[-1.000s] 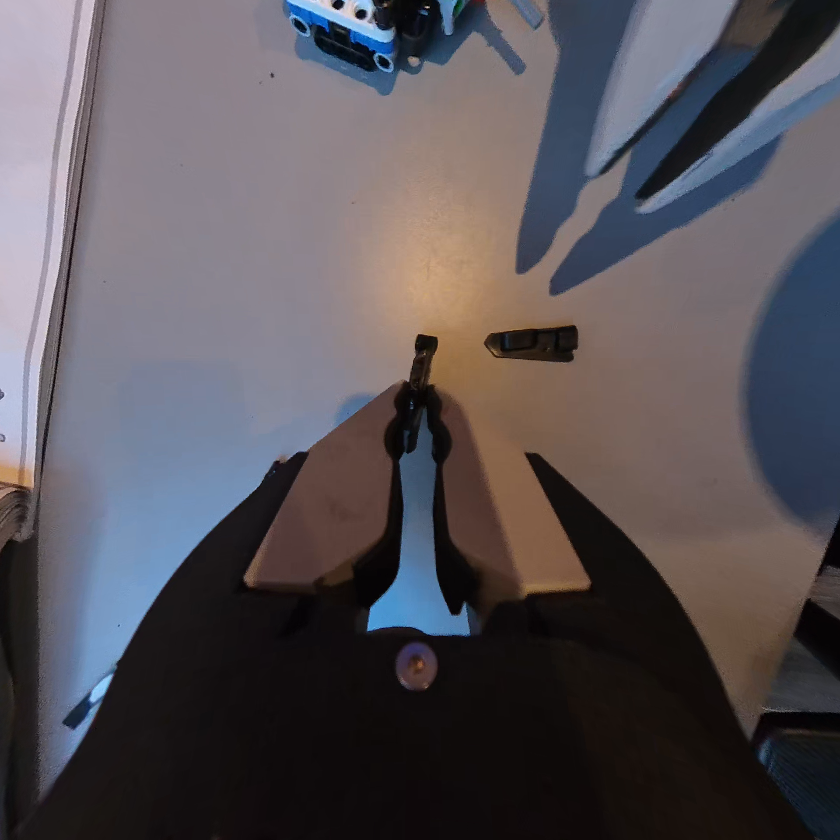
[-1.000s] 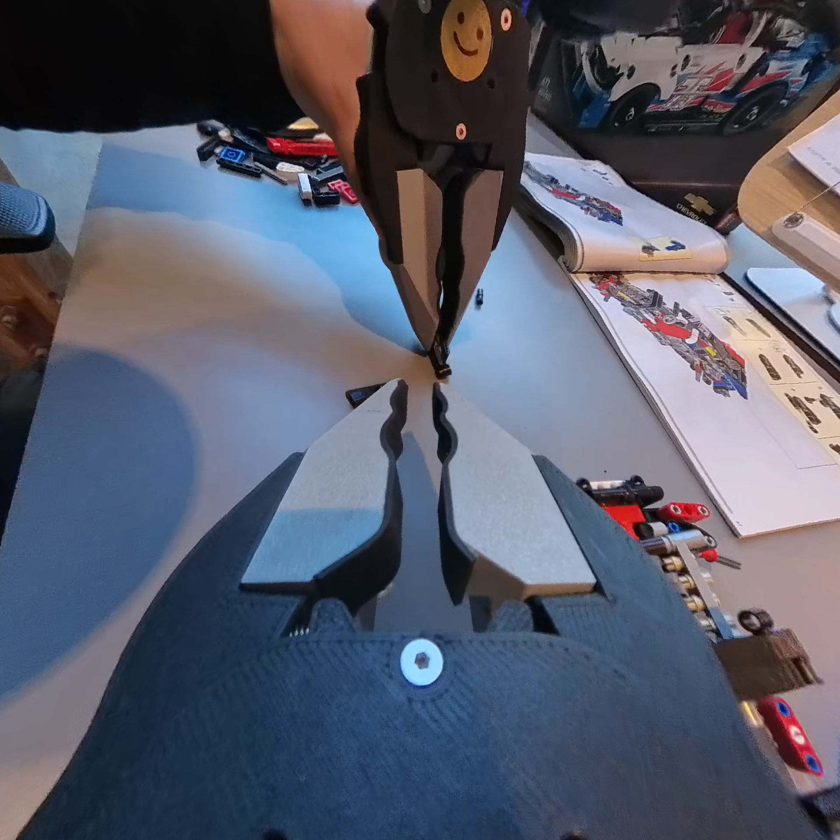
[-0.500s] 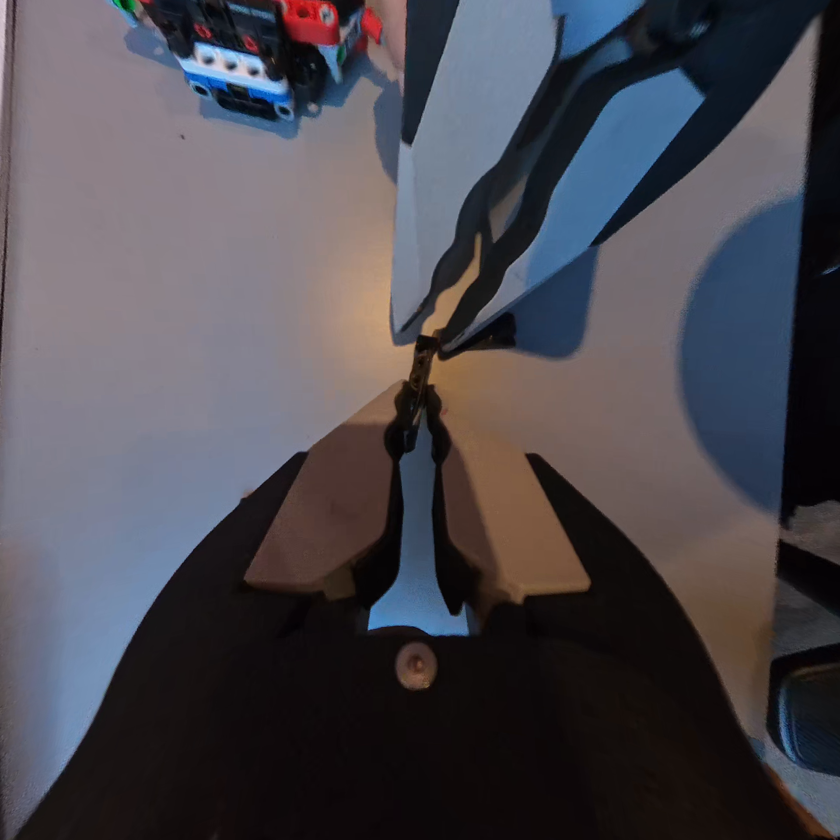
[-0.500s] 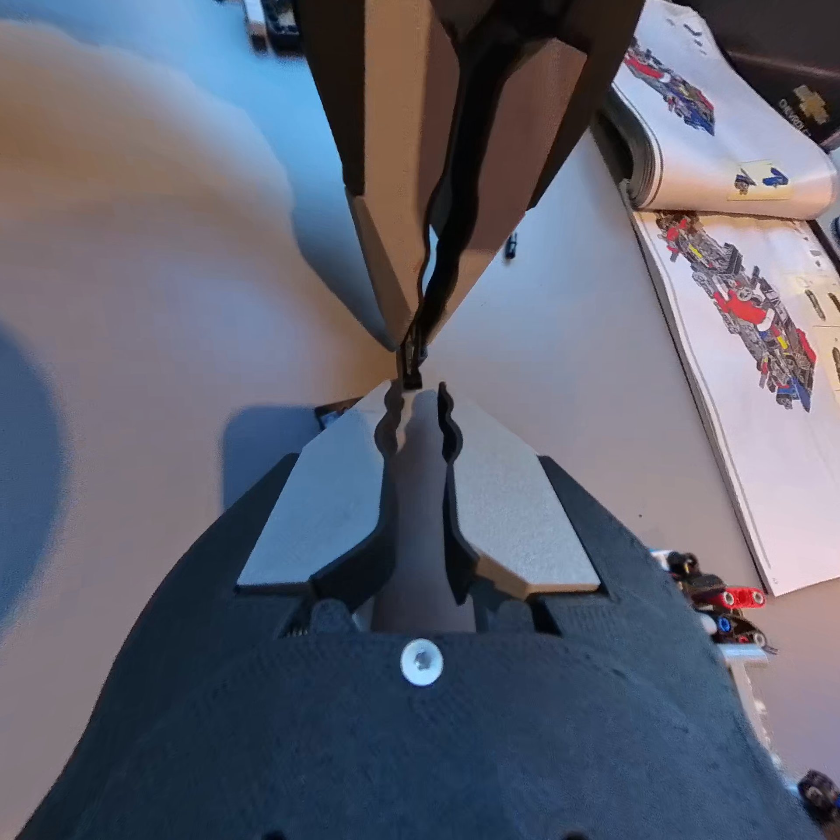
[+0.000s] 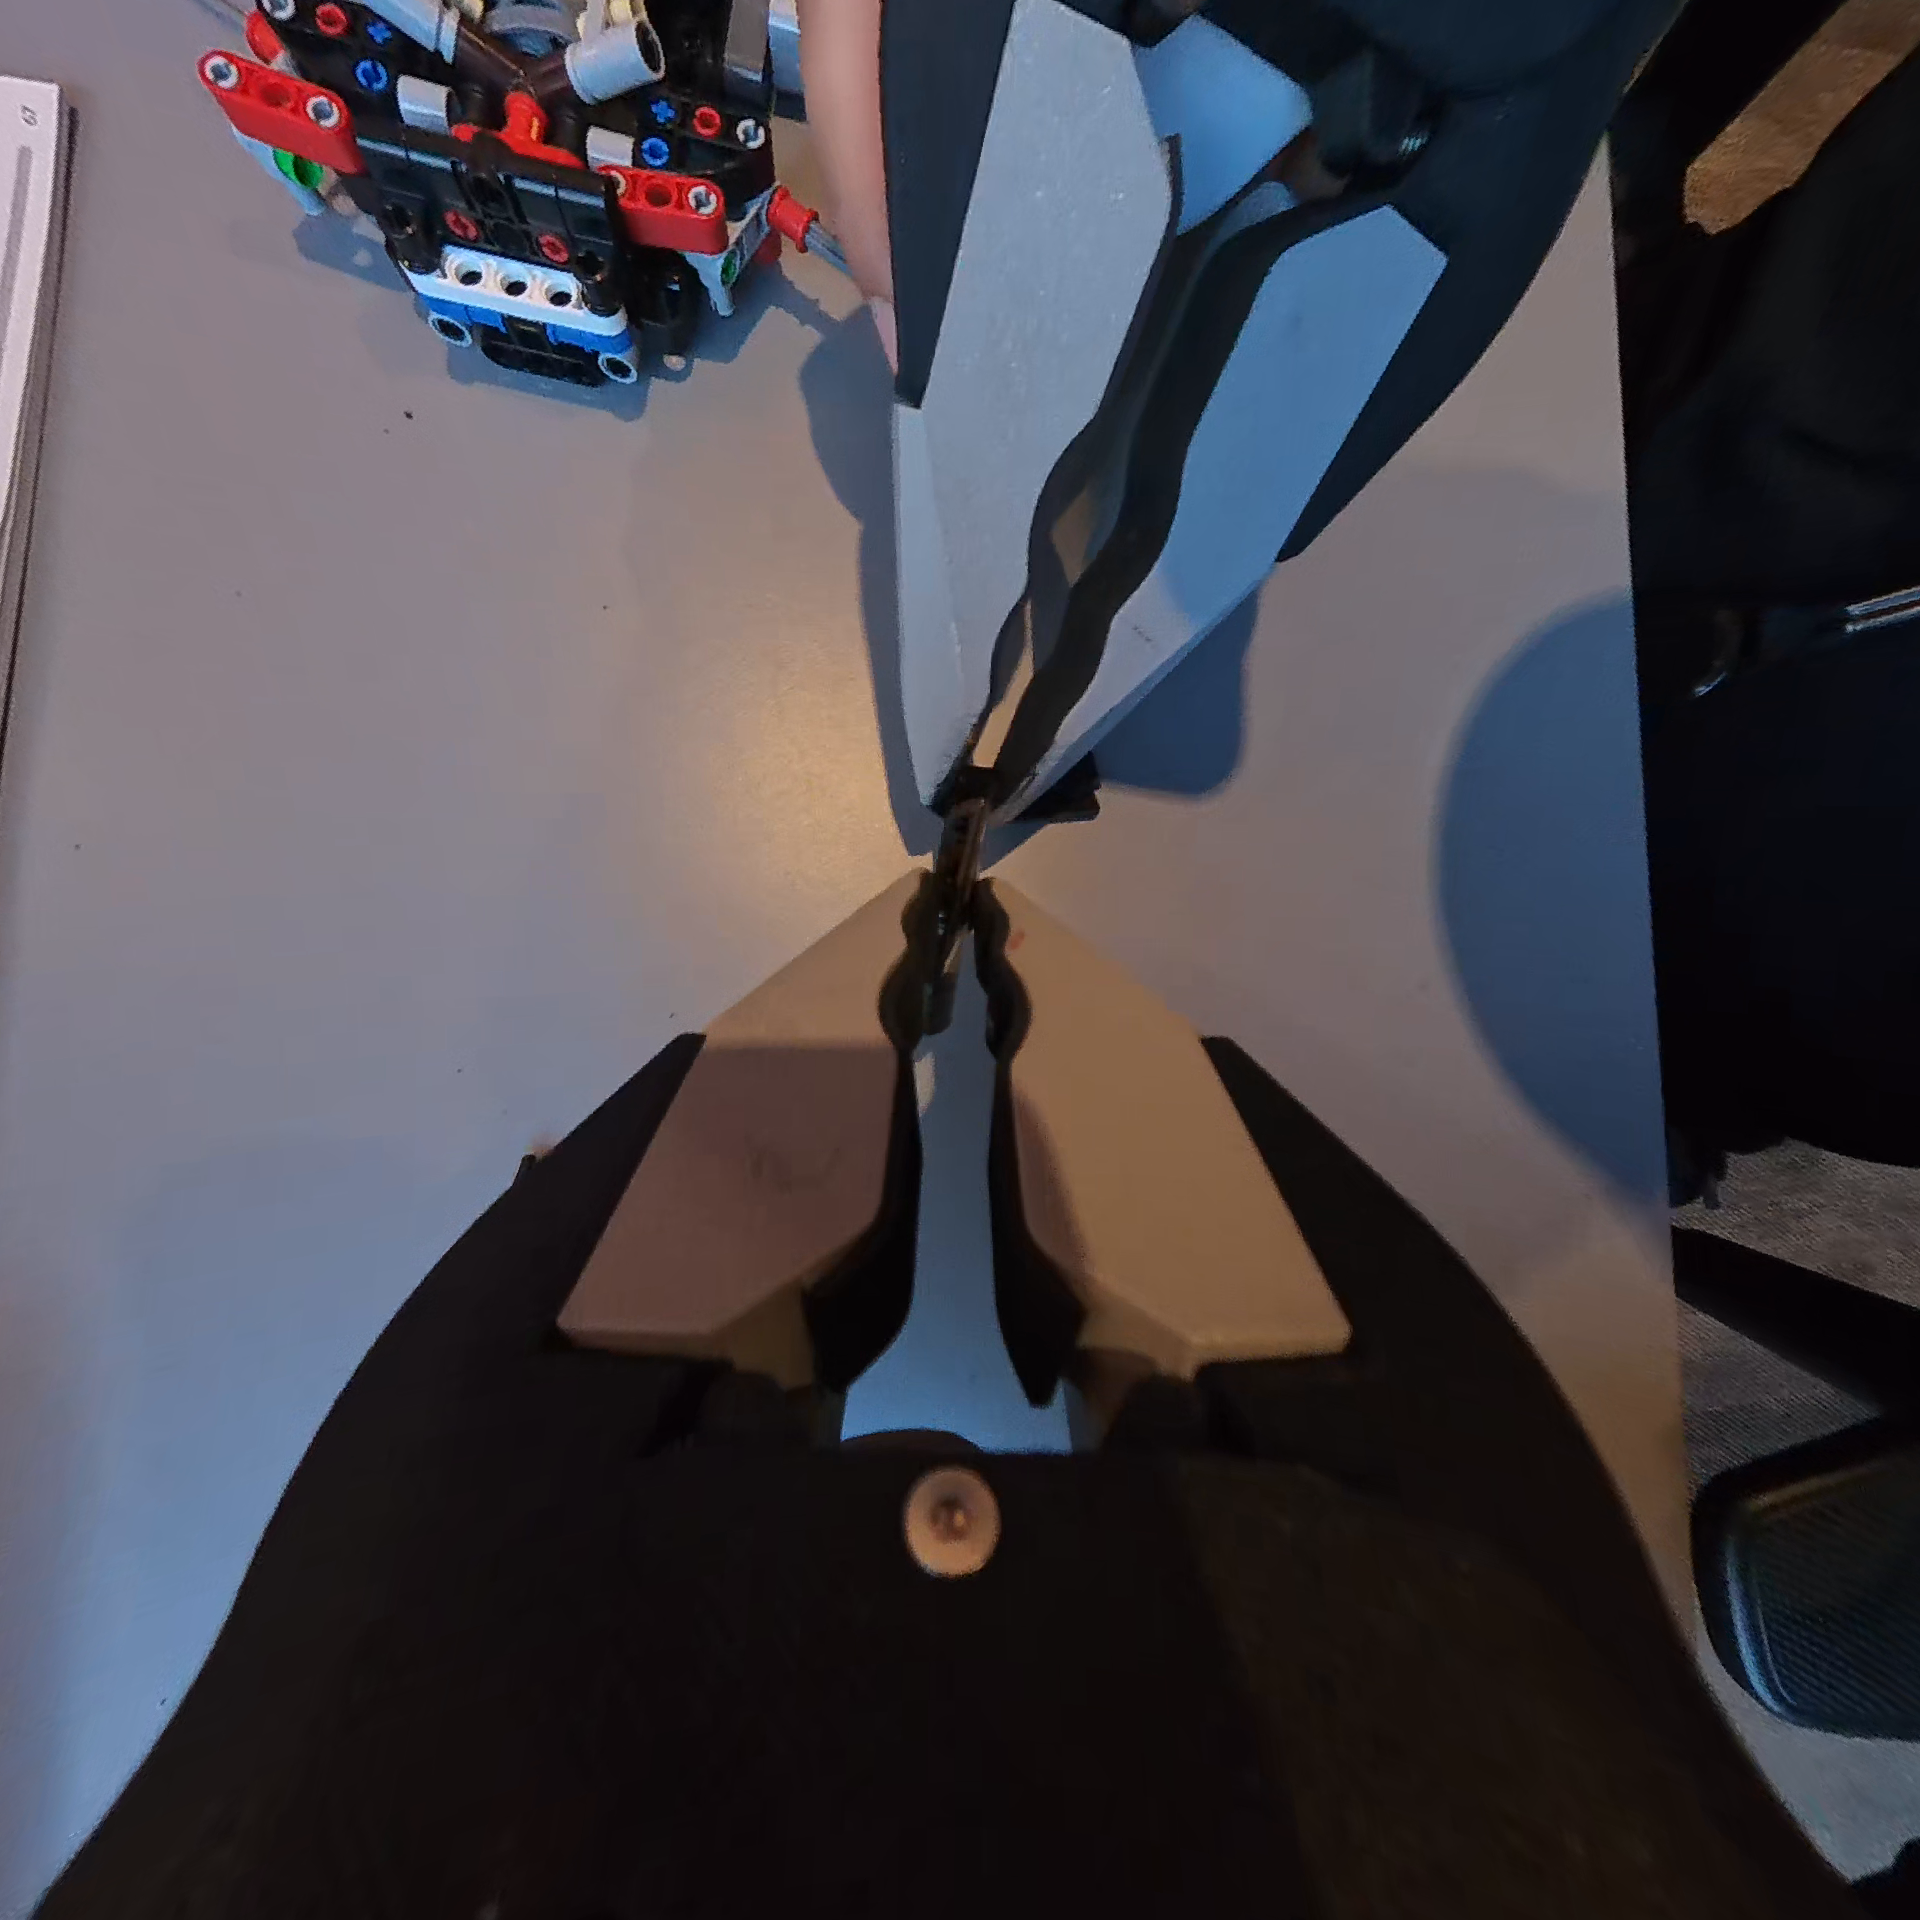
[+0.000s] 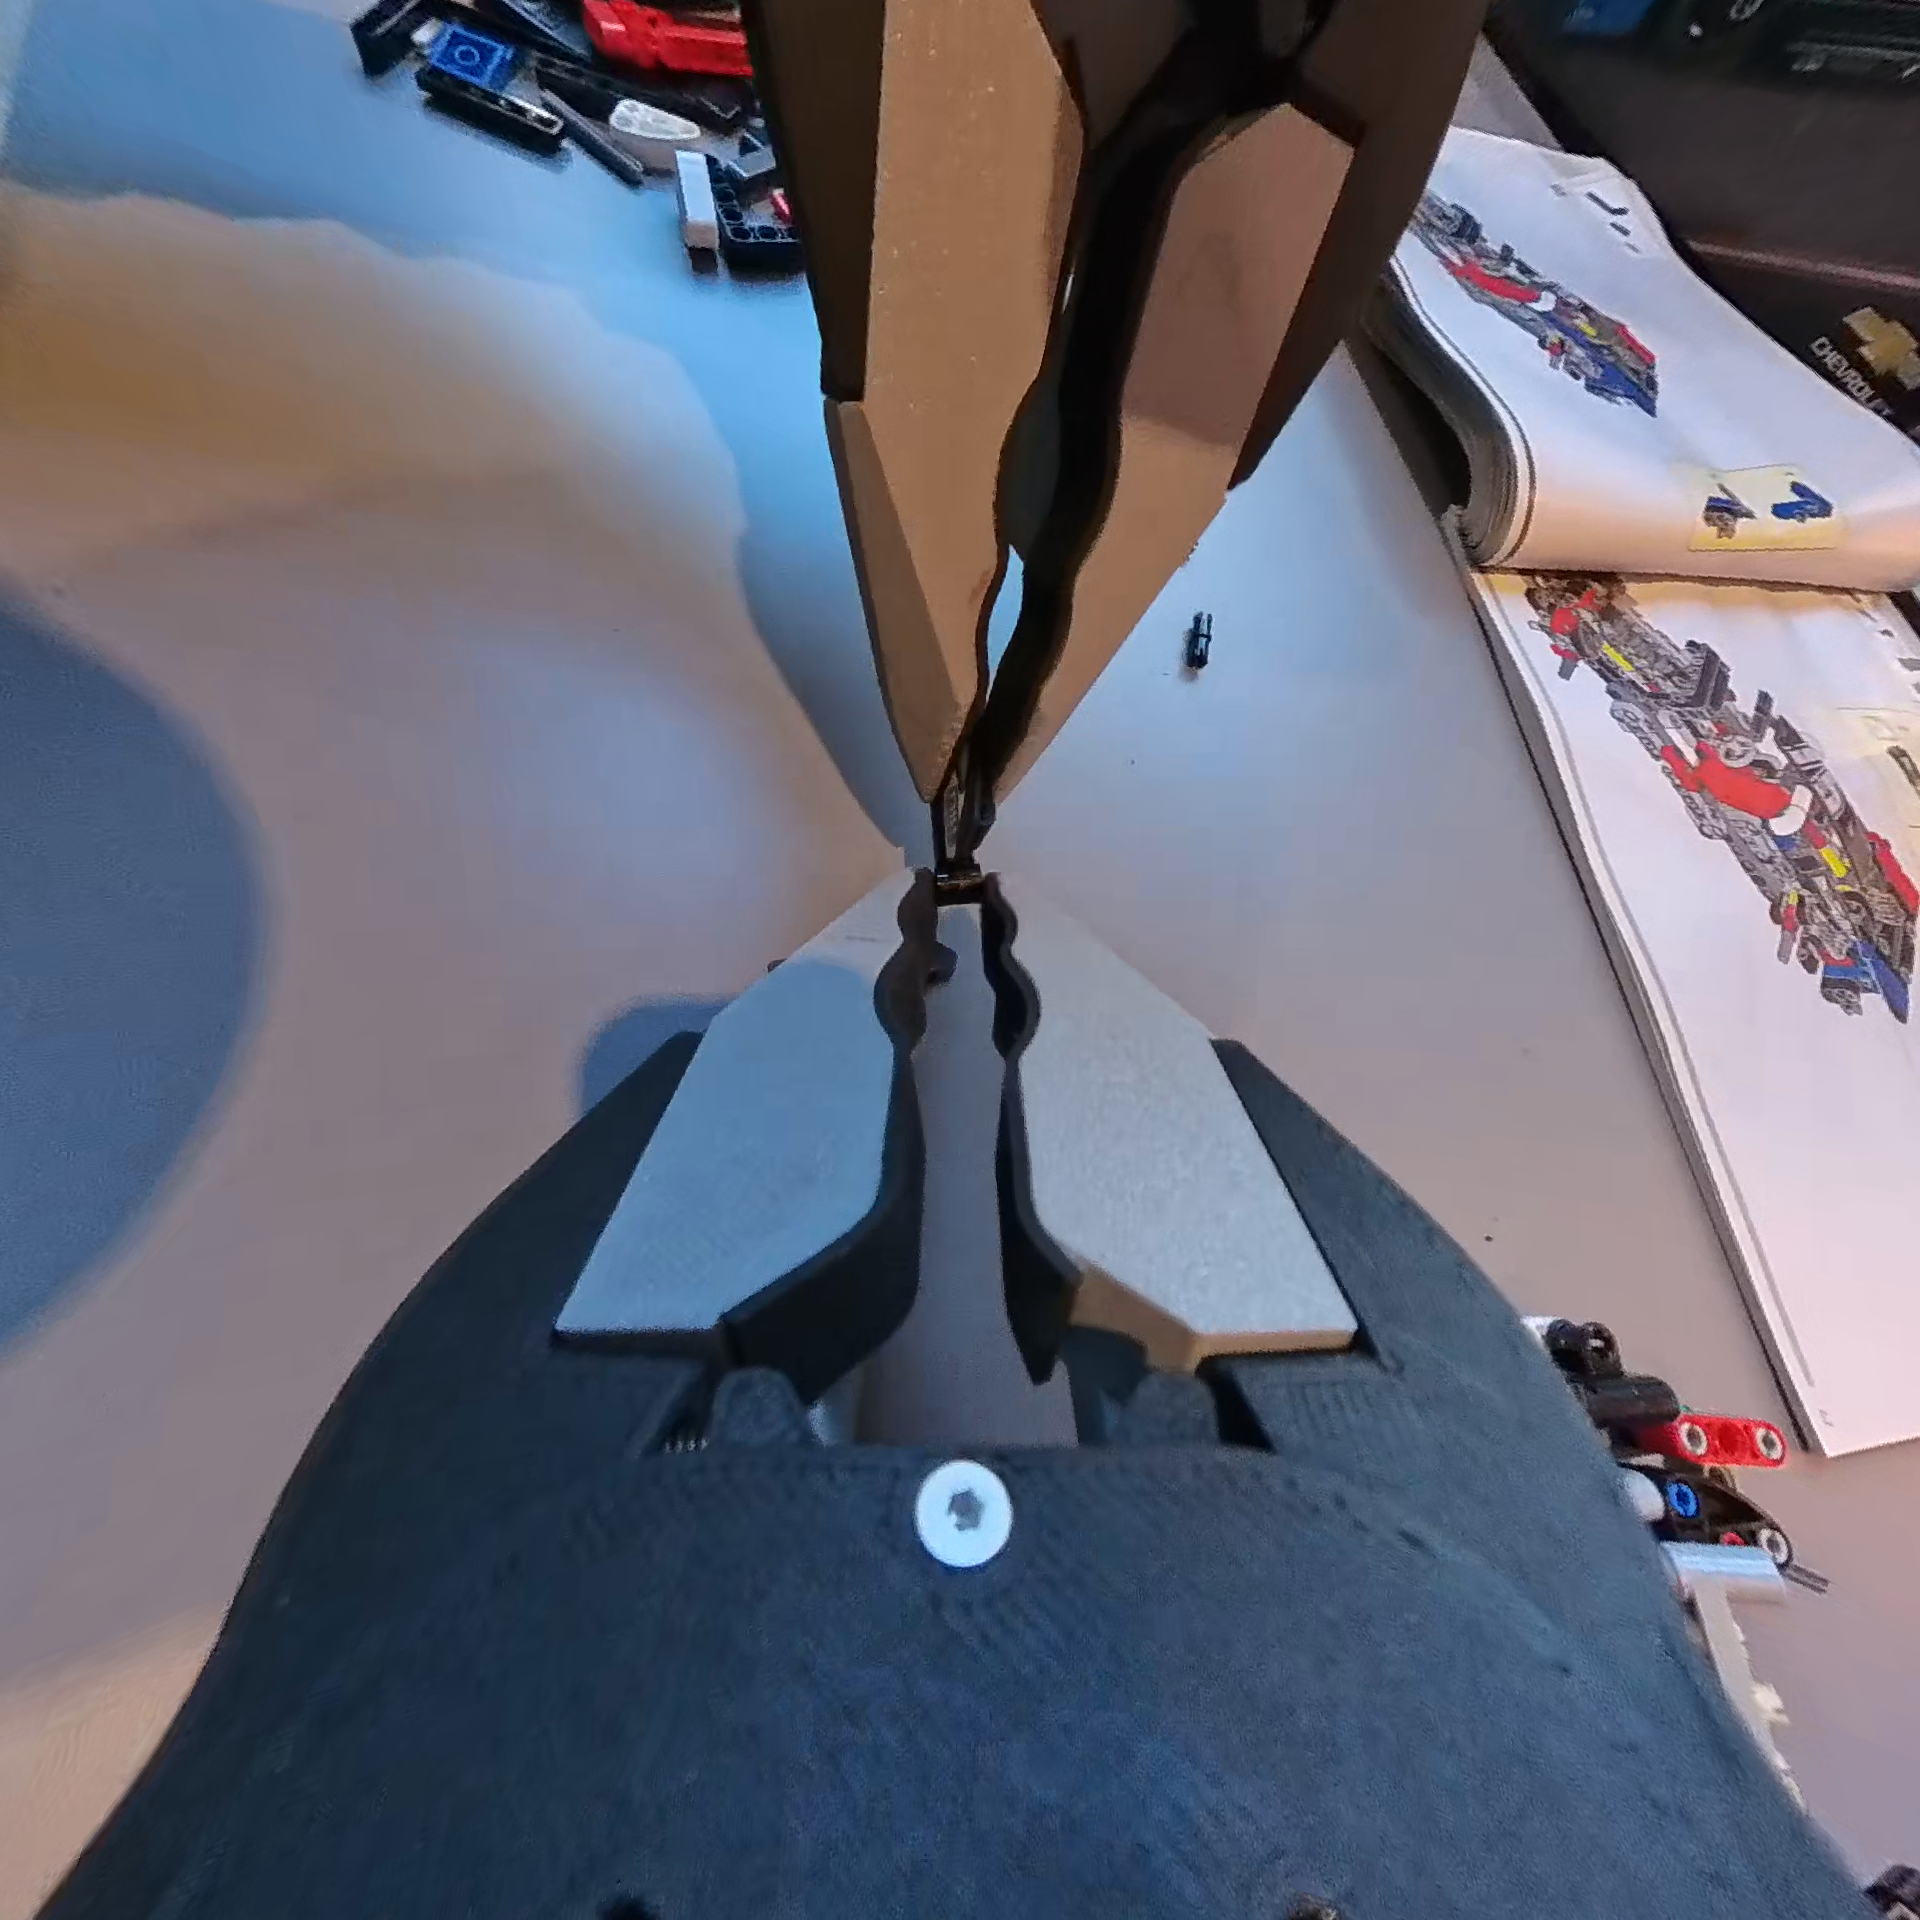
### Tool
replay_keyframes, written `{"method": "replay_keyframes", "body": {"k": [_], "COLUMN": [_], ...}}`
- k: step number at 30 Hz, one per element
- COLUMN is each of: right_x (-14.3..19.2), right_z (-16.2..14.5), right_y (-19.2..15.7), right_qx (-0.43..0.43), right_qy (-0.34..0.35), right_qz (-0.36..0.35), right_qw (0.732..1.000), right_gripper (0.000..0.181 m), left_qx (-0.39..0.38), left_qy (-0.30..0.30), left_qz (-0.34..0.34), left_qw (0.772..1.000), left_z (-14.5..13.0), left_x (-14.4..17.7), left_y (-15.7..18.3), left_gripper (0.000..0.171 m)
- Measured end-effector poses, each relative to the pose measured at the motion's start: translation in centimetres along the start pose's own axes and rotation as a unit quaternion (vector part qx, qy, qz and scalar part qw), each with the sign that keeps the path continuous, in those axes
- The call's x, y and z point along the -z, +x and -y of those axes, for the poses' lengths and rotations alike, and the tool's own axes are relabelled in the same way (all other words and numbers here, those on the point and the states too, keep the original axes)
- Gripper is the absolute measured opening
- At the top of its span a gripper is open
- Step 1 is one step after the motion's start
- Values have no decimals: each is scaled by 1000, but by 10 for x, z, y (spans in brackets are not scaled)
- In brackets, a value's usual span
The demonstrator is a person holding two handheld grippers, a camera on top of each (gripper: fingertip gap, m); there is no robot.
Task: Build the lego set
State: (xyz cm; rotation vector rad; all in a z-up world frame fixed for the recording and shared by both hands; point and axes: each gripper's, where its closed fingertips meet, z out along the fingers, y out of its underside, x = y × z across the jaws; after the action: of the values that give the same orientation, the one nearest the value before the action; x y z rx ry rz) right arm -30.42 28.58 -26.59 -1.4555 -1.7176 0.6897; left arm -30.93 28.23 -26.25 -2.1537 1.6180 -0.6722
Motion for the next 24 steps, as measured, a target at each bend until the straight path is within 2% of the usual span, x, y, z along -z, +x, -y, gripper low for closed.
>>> {"method": "replay_keyframes", "body": {"k": [5,10,14,17,19,20,24], "right_x": [3,7,9,7,10,13,24], "right_z": [2,5,9,8,5,4,5], "right_y": [0,-3,-1,4,16,23,36], "right_qx": [5,-99,-117,-103,-96,-96,-107], "right_qy": [8,21,36,36,29,30,51], "right_qz": [6,76,81,56,20,0,-23], "right_qw": [1000,992,989,993,995,995,993], "right_gripper": [4,4,4,4,21,23,15], "left_qx": [-6,-35,-26,31,103,153,288], "left_qy": [11,1,-1,2,-12,-25,-3], "left_qz": [9,45,54,37,32,22,-25], "left_qw": [1000,998,998,999,994,988,957], "left_z": [3,6,9,8,0,-7,-15], "left_x": [1,4,8,8,6,4,-2], "left_y": [0,3,2,-2,-10,-13,-27], "left_gripper": [2,2,2,2,2,2,2]}}
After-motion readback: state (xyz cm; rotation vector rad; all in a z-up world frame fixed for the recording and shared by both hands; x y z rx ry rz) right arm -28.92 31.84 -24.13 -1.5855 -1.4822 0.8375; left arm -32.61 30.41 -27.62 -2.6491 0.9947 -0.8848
